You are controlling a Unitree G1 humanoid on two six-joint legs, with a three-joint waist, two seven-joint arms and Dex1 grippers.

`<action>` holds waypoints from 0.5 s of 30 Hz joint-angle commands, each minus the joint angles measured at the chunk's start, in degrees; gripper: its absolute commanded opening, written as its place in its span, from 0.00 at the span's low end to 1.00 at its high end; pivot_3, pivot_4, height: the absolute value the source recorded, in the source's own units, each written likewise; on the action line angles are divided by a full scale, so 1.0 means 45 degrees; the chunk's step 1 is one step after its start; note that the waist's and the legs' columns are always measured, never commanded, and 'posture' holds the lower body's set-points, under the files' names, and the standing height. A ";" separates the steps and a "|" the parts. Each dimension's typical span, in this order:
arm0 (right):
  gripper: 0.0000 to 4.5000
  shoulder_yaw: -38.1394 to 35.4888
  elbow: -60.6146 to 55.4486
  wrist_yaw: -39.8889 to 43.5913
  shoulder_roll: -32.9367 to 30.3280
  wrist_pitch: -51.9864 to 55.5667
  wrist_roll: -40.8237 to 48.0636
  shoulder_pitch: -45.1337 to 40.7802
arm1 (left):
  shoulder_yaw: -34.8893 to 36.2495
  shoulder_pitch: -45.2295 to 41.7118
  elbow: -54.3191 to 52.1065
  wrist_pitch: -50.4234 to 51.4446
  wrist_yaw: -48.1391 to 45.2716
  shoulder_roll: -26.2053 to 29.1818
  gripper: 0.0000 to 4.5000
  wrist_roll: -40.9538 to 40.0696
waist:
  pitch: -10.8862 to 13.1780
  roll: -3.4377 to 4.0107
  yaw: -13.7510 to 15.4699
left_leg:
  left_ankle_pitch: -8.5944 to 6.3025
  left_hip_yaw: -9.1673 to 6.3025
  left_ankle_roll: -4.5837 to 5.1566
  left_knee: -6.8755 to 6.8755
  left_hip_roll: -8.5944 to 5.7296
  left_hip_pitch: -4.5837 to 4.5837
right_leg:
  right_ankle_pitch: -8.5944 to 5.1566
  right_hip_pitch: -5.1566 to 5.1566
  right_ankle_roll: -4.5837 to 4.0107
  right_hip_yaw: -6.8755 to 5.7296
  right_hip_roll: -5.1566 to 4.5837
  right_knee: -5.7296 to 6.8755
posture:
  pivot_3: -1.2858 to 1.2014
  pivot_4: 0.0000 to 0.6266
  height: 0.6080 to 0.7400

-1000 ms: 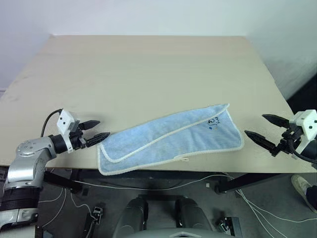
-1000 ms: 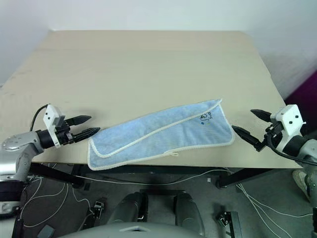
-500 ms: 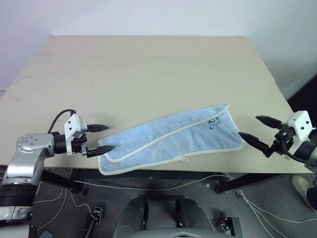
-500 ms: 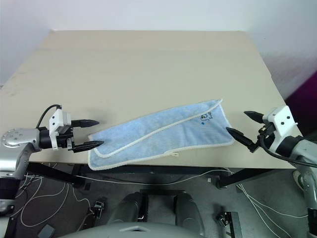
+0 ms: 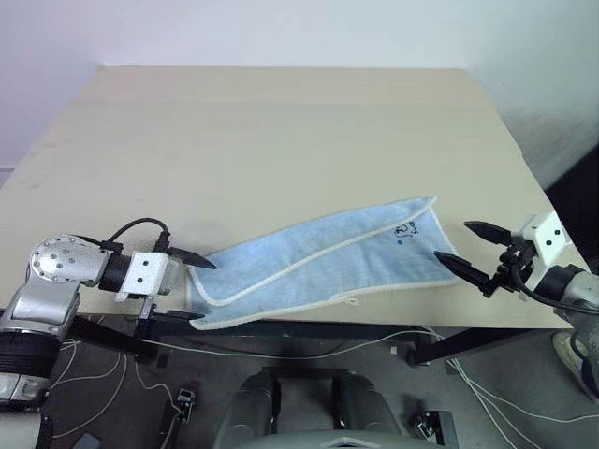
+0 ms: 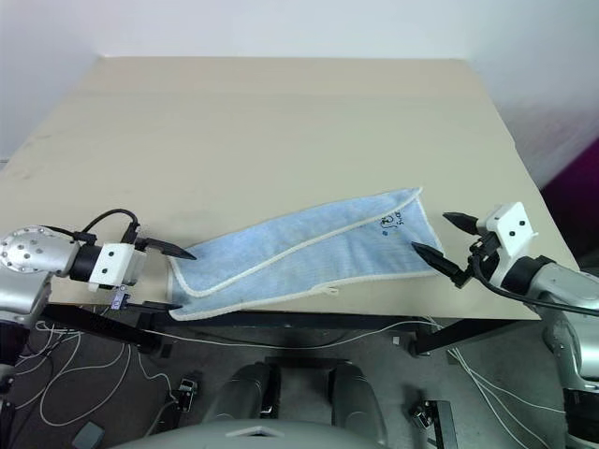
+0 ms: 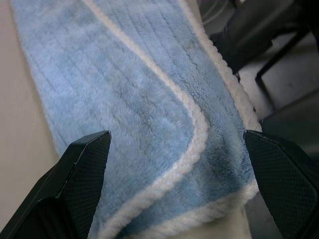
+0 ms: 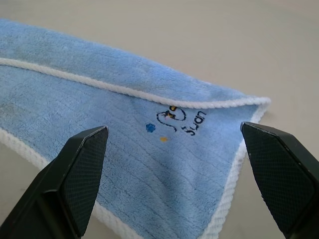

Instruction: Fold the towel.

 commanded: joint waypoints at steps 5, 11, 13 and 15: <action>1.00 -0.0448 -0.0695 -0.0231 0.0079 0.0041 0.0268 0.0356 | -0.0417 -0.0476 0.1084 -0.2233 0.0223 -0.0400 0.99 0.0434 | 0.0000 0.0000 -0.0017 | 0.0000 0.0001 0.0001 0.0002 0.0001 0.0001 | 0.0000 -0.0003 0.0001 -0.0013 0.0008 0.0006 | 0.52 0.24 1.00; 1.00 -0.0435 -0.0793 -0.0362 0.0043 0.0108 0.0334 0.0378 | -0.0583 -0.0761 0.1423 -0.2845 0.0672 -0.0733 0.80 0.0375 | 0.0000 -0.0001 -0.0010 | 0.0000 0.0001 0.0002 0.0009 0.0000 0.0000 | 0.0001 0.0001 0.0003 -0.0017 0.0010 0.0007 | 0.52 0.24 1.00; 1.00 -0.0422 -0.0798 -0.0371 0.0038 0.0122 0.0331 0.0370 | -0.0596 -0.0791 0.1395 -0.2756 0.0711 -0.0743 0.68 0.0252 | 0.0000 -0.0001 -0.0012 | 0.0000 0.0003 0.0003 0.0009 0.0000 0.0000 | 0.0000 0.0002 0.0003 -0.0017 0.0010 0.0007 | 0.52 0.24 1.00; 1.00 -0.0397 -0.0812 -0.0382 0.0035 0.0136 0.0330 0.0364 | -0.0588 -0.0785 0.1333 -0.2608 0.0706 -0.0728 0.52 0.0112 | 0.0000 -0.0001 -0.0016 | 0.0000 0.0002 0.0003 0.0009 0.0000 0.0001 | 0.0000 0.0003 0.0003 -0.0018 0.0012 0.0007 | 0.52 0.24 1.00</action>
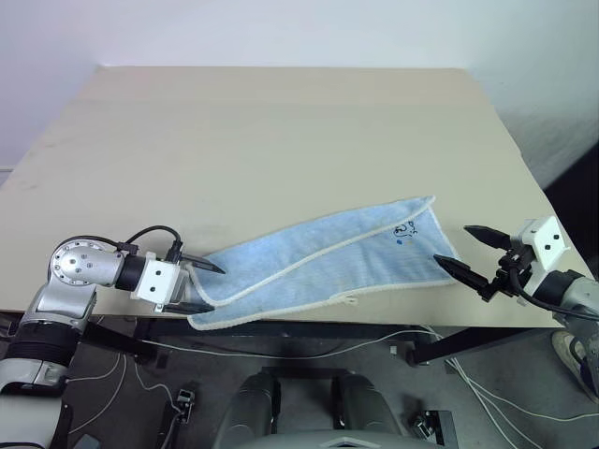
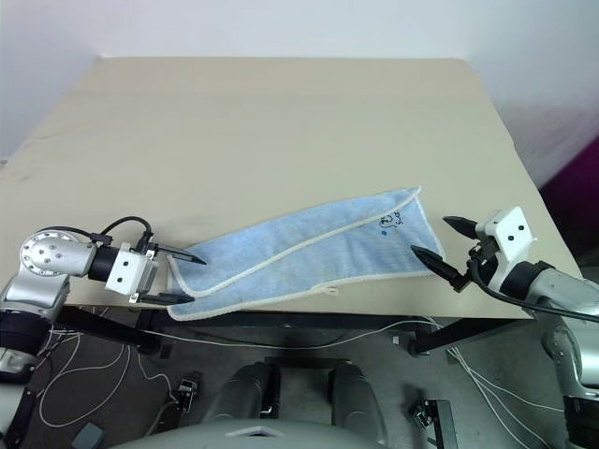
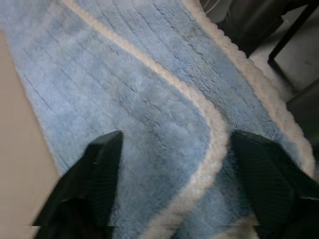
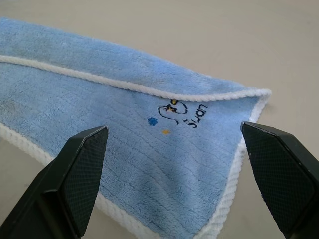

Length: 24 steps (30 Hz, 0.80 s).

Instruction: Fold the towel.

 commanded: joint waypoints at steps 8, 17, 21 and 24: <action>1.00 -0.0231 -0.0427 -0.0061 0.0006 -0.0027 0.0162 -0.0179 | 0.0155 -0.0007 -0.0333 0.0062 0.0182 0.0094 0.01 -0.0455 | 0.0000 0.0000 -0.0002 | 0.0000 0.0000 0.0001 0.0000 0.0000 0.0000 | 0.0000 -0.0001 0.0000 -0.0002 0.0002 0.0002 | 0.52 0.24 1.00; 1.00 0.0506 -0.0339 -0.0281 0.0026 -0.0552 -0.0522 -0.0996 | 0.0891 -0.0122 -0.0846 0.2283 0.1414 -0.0064 0.01 -0.1267 | 0.0000 0.0000 -0.0011 | 0.0000 -0.0001 0.0000 0.0004 0.0001 0.0001 | -0.0001 -0.0003 0.0001 -0.0003 0.0006 0.0006 | 0.52 0.24 1.00; 1.00 0.0718 -0.0029 -0.0153 0.0016 -0.0794 -0.0728 -0.1171 | 0.1325 -0.0204 -0.1052 0.3083 0.2035 -0.0202 0.01 -0.1525 | 0.0000 0.0000 -0.0001 | 0.0000 -0.0001 0.0001 0.0006 0.0000 0.0001 | 0.0000 0.0000 0.0001 -0.0003 0.0006 0.0006 | 0.52 0.24 1.00; 1.00 0.1102 0.0551 -0.0113 -0.0186 -0.1482 -0.1479 -0.1481 | 0.1862 -0.0641 -0.0830 0.3722 0.2661 -0.0284 0.01 -0.1753 | 0.0000 -0.0001 -0.0006 | 0.0000 0.0000 0.0001 0.0008 0.0000 0.0001 | 0.0000 0.0001 0.0002 -0.0004 0.0007 0.0006 | 0.52 0.24 1.00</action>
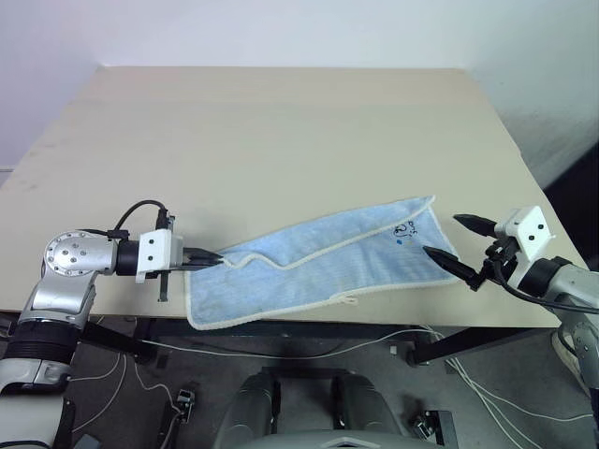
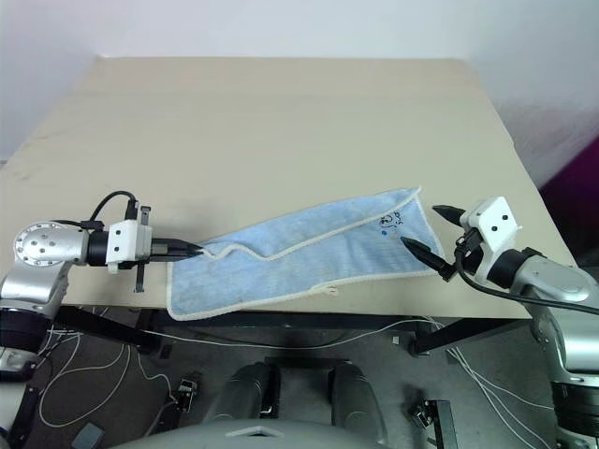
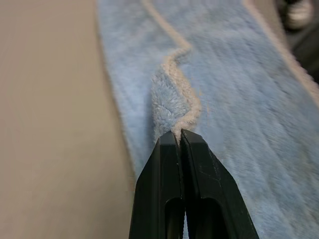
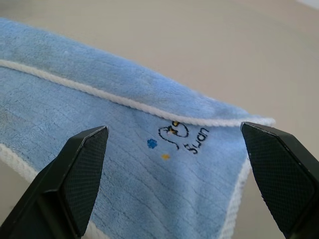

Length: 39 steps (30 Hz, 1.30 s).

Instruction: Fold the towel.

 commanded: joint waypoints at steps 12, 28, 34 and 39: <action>1.00 0.3957 0.7143 -0.1923 -0.1351 -0.8284 -0.7707 -0.5127 | 0.1097 -0.0417 -0.0463 0.0871 0.1241 -0.0104 0.01 -0.0103 | 0.0011 0.0017 -0.0083 | 0.0001 0.0025 -0.0001 0.0004 -0.0004 0.0007 | 0.0000 -0.0019 0.0001 0.0012 0.0019 0.0020 | 0.52 0.24 1.00; 1.00 0.8043 1.3779 -0.6490 -0.1466 -1.3474 -1.3707 -0.9859 | 0.1352 0.0462 -0.1196 0.1070 0.1640 -0.0050 0.01 -0.0151 | 0.0015 0.0023 -0.0112 | 0.0002 0.0025 -0.0003 0.0000 -0.0007 0.0002 | 0.0000 -0.0030 -0.0001 0.0015 0.0024 0.0021 | 0.52 0.24 1.00; 0.85 0.8550 1.4520 -0.7336 -0.1402 -1.3764 -1.4314 -1.0423 | 0.1361 0.0647 -0.1340 0.1148 0.1763 -0.0080 0.00 -0.0182 | 0.0015 0.0024 -0.0121 | 0.0003 0.0024 -0.0003 0.0001 -0.0008 0.0002 | -0.0001 -0.0029 -0.0001 0.0015 0.0025 0.0022 | 0.52 0.24 1.00; 0.48 0.8663 1.4598 -0.7329 -0.1523 -1.3922 -1.4222 -1.0508 | 0.1370 0.0700 -0.1337 0.1175 0.1828 -0.0103 0.00 -0.0215 | 0.0015 0.0025 -0.0166 | 0.0003 0.0025 -0.0003 0.0000 -0.0008 0.0002 | 0.0000 -0.0030 -0.0002 0.0015 0.0027 0.0023 | 0.52 0.24 1.00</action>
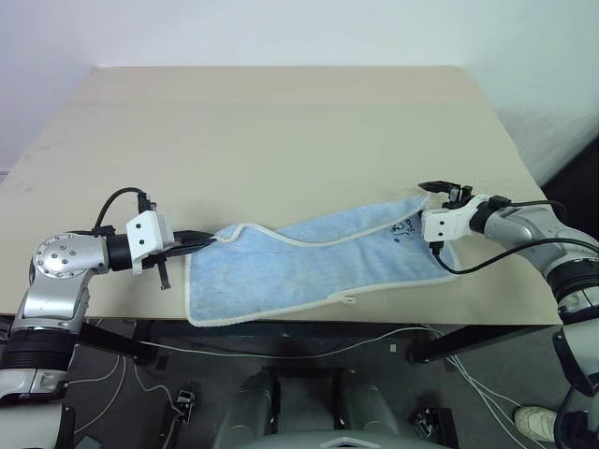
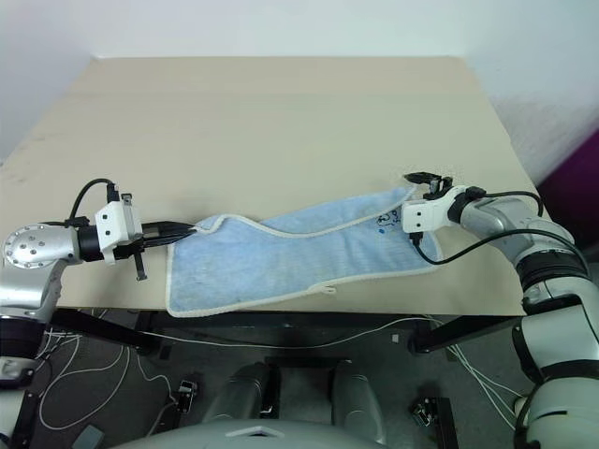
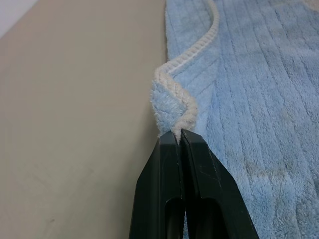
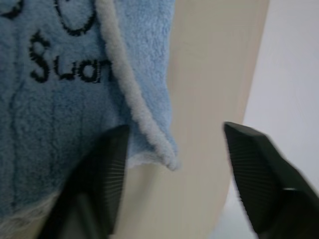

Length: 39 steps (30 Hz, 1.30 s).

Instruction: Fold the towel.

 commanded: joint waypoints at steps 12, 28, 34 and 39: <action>0.01 -0.0888 -0.0540 -0.0052 -0.0739 0.0085 0.0935 -0.0372 | 0.1525 -0.1026 0.0342 0.1913 0.1628 -0.0507 0.00 -0.1203 | 0.0001 0.0002 -0.0233 | 0.0000 -0.0004 0.0000 -0.0001 0.0003 0.0000 | 0.0000 -0.0005 0.0000 -0.0001 0.0006 0.0009 | 0.52 0.24 1.00; 0.01 -0.3396 -0.1225 0.2312 -0.0538 0.2387 0.4811 -0.3565 | 0.2846 -0.7053 0.4536 0.2530 0.5494 -0.1482 0.00 -0.1116 | 0.0006 -0.0008 -0.0227 | 0.0003 -0.0004 -0.0004 0.0007 -0.0002 -0.0013 | 0.0000 -0.0015 0.0001 -0.0003 0.0003 0.0008 | 0.52 0.24 1.00; 0.01 -0.4824 -0.4930 0.6040 -0.1113 0.4118 0.8573 -0.1223 | 0.3264 -0.6477 0.4428 0.3060 0.3975 -0.0525 0.00 -0.1625 | 0.0001 -0.0006 -0.0271 | 0.0003 0.0001 -0.0003 -0.0006 -0.0001 -0.0021 | -0.0001 -0.0016 0.0004 0.0003 -0.0002 -0.0007 | 0.52 0.24 1.00; 0.01 -0.5676 -0.9562 0.8168 -0.1530 0.6683 1.1047 0.3499 | 0.3242 -0.2825 0.2091 0.3662 0.2129 0.0068 0.00 -0.2026 | -0.0001 0.0000 -0.0220 | 0.0001 -0.0002 0.0001 0.0014 0.0004 -0.0023 | -0.0001 -0.0016 0.0003 0.0009 -0.0020 0.0010 | 0.52 0.24 1.00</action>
